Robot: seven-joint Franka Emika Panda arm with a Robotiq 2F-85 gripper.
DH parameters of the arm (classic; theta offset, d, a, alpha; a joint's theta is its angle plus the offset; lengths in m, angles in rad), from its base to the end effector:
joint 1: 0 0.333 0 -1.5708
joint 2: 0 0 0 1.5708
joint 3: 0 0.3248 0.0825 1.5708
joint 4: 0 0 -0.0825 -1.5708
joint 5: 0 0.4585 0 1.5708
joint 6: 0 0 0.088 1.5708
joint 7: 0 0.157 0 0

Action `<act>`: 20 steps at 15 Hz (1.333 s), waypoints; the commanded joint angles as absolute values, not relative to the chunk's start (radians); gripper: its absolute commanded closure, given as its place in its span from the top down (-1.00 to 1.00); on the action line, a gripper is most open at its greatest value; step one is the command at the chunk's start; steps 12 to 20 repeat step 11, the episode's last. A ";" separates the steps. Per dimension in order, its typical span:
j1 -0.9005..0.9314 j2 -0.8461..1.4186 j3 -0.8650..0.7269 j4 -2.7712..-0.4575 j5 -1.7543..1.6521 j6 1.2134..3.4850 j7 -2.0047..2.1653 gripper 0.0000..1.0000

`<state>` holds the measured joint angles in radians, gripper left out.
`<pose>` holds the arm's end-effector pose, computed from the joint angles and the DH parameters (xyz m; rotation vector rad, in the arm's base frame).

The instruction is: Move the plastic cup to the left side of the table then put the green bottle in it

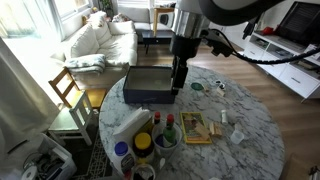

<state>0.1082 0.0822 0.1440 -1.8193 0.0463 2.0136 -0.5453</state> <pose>0.6521 0.1715 0.4336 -2.8665 -1.1764 -0.1855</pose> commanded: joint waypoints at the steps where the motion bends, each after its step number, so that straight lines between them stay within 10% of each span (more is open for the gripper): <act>1: 0.101 0.053 0.131 -1.825 0.098 2.048 -0.399 1.00; 20: 0.104 0.059 0.126 -1.805 0.111 2.054 -0.328 1.00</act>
